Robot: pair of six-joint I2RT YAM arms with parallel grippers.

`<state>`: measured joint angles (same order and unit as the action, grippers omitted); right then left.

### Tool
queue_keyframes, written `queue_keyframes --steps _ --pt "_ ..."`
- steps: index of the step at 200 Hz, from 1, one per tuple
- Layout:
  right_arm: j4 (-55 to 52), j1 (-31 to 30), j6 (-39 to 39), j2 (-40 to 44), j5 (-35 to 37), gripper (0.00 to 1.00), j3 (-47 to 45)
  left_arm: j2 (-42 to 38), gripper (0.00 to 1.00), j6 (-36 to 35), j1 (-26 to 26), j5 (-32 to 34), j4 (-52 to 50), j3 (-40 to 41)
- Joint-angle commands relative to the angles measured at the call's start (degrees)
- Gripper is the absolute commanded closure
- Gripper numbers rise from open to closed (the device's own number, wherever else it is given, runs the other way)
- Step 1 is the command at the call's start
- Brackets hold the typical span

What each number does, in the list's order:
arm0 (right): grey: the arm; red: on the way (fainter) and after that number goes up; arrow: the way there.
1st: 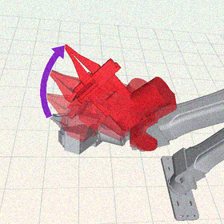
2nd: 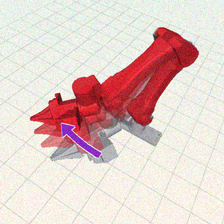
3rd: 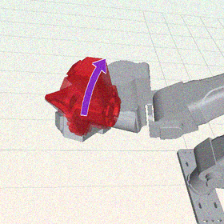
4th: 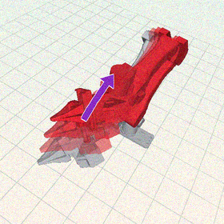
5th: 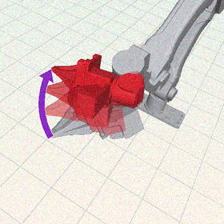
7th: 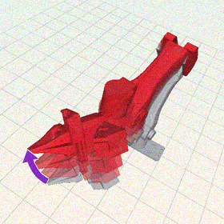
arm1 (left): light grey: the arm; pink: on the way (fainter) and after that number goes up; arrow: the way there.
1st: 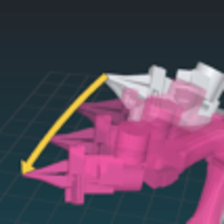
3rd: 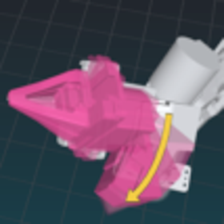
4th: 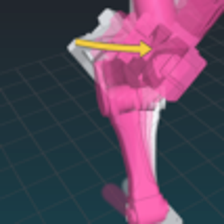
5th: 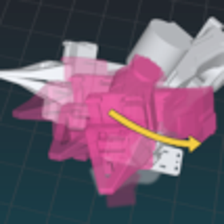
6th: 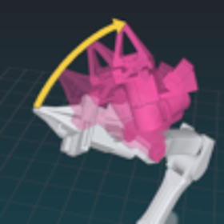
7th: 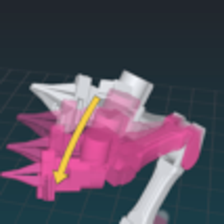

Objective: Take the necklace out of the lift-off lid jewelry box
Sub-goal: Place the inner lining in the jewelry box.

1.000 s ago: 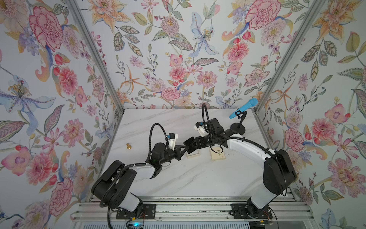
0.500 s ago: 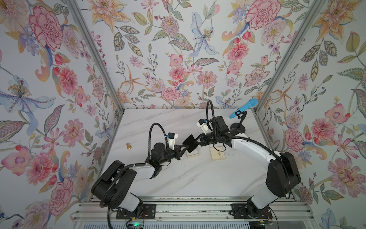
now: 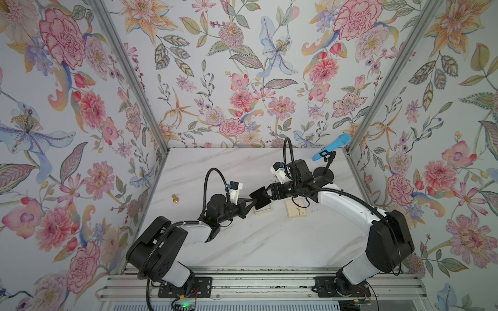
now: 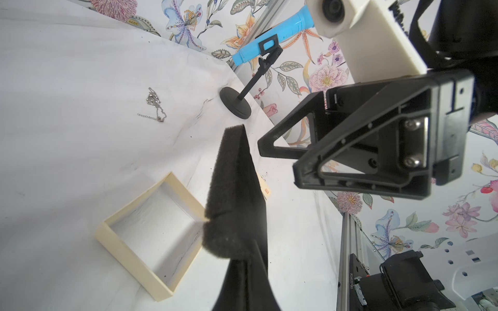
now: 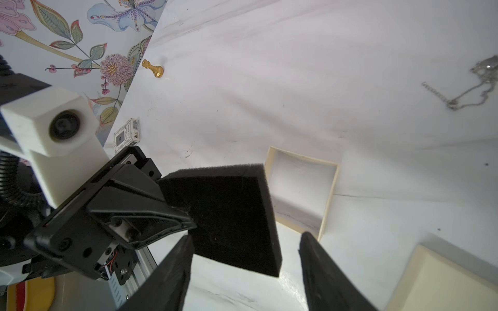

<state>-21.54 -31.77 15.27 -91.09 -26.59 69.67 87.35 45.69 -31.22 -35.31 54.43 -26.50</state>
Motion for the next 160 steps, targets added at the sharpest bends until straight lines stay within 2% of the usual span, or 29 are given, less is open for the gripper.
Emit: queue_keyframes --steps 1,40,53,62,71,93,112,122,136,160 --pt "0.0 1.1 -2.0 -1.6 -4.4 0.36 0.7 0.2 1.00 0.2 0.1 -3.2 4.4 -0.2" --pt "2.9 1.0 -1.4 -2.5 -9.8 0.40 0.5 0.9 1.00 3.0 0.2 -5.2 10.3 1.0" --pt "3.7 1.1 -0.8 -2.6 -11.4 0.44 0.5 1.6 1.00 3.3 0.1 -5.2 10.6 0.9" --pt "4.0 1.2 -0.6 -2.6 -12.8 0.51 0.5 1.9 1.00 3.3 0.1 -5.1 10.7 0.9" --pt "4.1 1.3 -0.3 -2.5 -13.0 0.65 0.5 1.9 1.00 3.3 0.1 -4.9 10.5 0.7" --pt "4.7 1.6 0.4 -1.8 -14.0 0.90 0.0 4.1 1.00 2.3 0.2 -3.6 7.7 0.0" --pt "4.7 1.8 1.3 -1.5 -13.0 1.00 -0.1 3.9 1.00 0.6 0.2 -1.6 3.6 -0.8" --pt "4.7 2.1 1.9 -1.4 -12.2 1.00 -0.3 3.4 0.88 -0.1 0.2 -0.6 1.7 -1.1" --pt "4.3 2.6 2.8 -1.8 -10.6 1.00 -0.3 2.8 0.80 -1.8 0.2 0.8 -2.1 -1.5" --pt "3.7 2.4 3.6 -2.7 -7.7 1.00 -0.2 -3.6 0.64 -6.6 0.2 6.5 -12.9 -2.4"
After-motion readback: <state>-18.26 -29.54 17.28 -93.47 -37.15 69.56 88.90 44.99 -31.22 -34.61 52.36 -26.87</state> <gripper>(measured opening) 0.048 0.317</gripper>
